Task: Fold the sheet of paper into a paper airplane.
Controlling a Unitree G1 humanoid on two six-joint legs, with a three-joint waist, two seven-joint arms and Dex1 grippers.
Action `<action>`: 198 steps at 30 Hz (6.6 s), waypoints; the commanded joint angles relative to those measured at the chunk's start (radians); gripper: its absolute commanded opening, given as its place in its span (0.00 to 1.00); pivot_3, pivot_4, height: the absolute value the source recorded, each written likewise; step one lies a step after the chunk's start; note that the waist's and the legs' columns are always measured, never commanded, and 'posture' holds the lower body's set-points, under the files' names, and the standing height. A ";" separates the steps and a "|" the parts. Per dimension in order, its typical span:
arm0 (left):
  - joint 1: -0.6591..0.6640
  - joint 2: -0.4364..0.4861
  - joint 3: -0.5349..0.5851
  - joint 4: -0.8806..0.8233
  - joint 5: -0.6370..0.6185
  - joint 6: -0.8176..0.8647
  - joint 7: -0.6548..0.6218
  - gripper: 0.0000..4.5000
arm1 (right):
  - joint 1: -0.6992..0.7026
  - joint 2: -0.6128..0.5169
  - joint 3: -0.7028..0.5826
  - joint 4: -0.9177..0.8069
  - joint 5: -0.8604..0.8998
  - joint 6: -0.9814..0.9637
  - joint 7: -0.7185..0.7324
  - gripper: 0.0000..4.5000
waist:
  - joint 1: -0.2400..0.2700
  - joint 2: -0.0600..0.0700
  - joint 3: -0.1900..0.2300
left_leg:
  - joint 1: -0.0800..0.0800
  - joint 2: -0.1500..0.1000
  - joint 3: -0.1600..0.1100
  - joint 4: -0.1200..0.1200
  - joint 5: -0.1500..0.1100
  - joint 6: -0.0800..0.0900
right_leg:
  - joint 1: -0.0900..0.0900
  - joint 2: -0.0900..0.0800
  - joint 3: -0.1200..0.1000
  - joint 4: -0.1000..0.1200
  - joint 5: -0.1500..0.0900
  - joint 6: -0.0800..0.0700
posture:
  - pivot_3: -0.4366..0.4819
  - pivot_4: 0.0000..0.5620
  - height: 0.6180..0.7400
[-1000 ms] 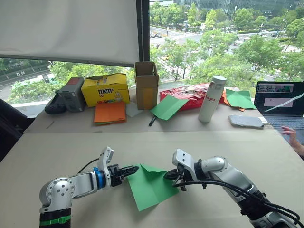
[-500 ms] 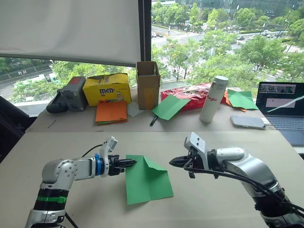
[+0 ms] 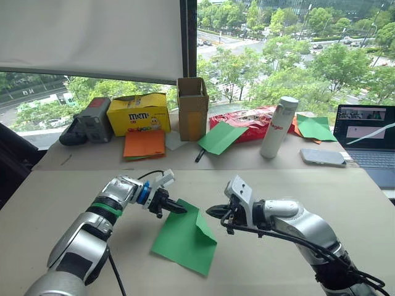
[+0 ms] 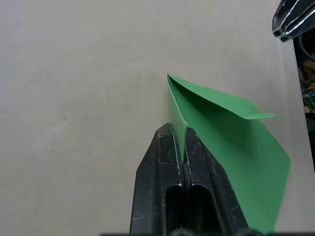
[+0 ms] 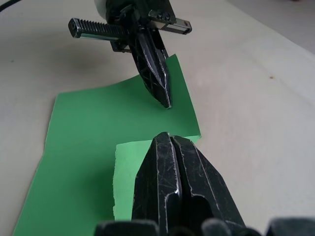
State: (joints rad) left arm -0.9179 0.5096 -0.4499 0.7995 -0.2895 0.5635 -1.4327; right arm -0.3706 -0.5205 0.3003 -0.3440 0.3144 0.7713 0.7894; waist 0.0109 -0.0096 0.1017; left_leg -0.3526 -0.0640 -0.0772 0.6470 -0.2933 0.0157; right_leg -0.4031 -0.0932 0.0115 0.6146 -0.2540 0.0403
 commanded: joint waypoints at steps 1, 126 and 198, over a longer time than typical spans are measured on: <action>-0.030 -0.022 0.032 0.046 0.044 -0.042 -0.032 0.00 | 0.037 0.014 0.045 0.033 -0.042 -0.082 -0.004 0.00 | -0.002 0.000 0.000 | 0.000 0.000 0.000 0.000 0.000 0.000 | 0.000 0.000 0.000 0.001 0.000 0.000 | 0.48 0.27 1.00; 0.550 0.105 0.012 -0.668 0.515 -0.803 0.361 0.00 | -0.008 0.221 0.015 0.330 -0.124 -0.190 -0.084 0.00 | -0.006 0.004 -0.008 | 0.017 -0.002 -0.001 0.002 -0.005 0.010 | 0.011 0.001 0.003 0.012 0.000 0.000 | 0.48 0.27 1.00; 0.788 0.018 0.214 -0.760 0.068 -0.149 0.442 0.01 | -0.032 0.242 0.095 0.373 -0.239 -0.234 -0.098 0.00 | -0.022 0.010 -0.013 | 0.021 -0.001 -0.002 -0.002 -0.007 0.011 | 0.013 -0.001 0.006 0.009 0.000 0.001 | 0.48 0.27 1.00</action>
State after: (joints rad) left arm -0.1735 0.5248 -0.1882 0.0027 -0.2420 0.3559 -0.9901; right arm -0.3944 -0.2827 0.3845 -0.0042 0.0986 0.5392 0.7103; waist -0.0108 0.0006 0.0883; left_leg -0.3312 -0.0652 -0.0790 0.6449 -0.3000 0.0269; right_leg -0.3897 -0.0944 0.0170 0.6218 -0.2543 0.0408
